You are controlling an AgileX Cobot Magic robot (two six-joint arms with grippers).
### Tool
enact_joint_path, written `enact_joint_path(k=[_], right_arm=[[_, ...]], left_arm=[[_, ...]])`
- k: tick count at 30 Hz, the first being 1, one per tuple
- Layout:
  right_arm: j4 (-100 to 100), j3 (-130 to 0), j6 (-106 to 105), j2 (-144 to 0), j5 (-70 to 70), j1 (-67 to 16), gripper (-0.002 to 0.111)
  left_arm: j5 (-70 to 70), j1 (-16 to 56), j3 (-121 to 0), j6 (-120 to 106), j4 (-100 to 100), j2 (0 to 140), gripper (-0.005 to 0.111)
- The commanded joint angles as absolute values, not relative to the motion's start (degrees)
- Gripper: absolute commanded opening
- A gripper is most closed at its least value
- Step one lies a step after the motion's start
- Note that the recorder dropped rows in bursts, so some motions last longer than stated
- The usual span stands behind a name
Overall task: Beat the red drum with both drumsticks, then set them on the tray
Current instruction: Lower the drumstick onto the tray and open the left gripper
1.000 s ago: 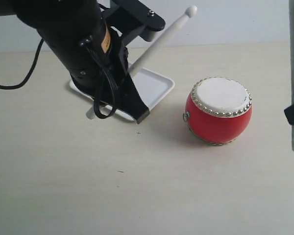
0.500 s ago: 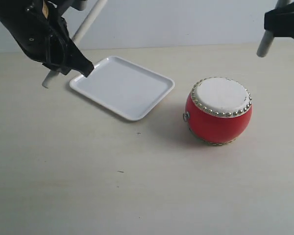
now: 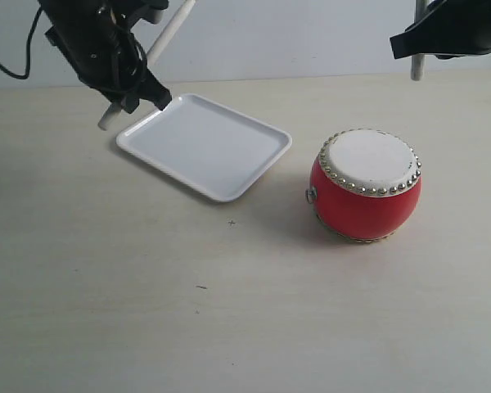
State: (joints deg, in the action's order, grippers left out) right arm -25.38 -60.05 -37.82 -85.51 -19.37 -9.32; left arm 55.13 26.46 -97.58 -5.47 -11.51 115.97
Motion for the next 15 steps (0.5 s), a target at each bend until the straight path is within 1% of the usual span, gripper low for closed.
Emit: enact_joint_path(k=[1, 5, 10, 15], right_arm=[[-27.38, -64.31, -42.85, -90.05, -24.06, -8.32, 0.000], [-28.97, -65.52, -44.95, -90.94, -24.06, -8.32, 0.000], [-28.97, -65.77, -44.95, -90.94, -24.06, -8.32, 0.000], [-28.97, -65.76, -45.28, -90.94, -24.06, -8.32, 0.000]], left_arm=[[59.00, 26.33, -107.91, -8.63, -11.11, 123.06, 0.000], [63.39, 26.33, -116.04, -12.35, -11.58, 130.41, 0.000], [63.88, 26.33, -122.86, -15.66, -13.24, 136.55, 0.000], [60.45, 26.33, -124.72, -26.36, -17.40, 138.74, 0.000]])
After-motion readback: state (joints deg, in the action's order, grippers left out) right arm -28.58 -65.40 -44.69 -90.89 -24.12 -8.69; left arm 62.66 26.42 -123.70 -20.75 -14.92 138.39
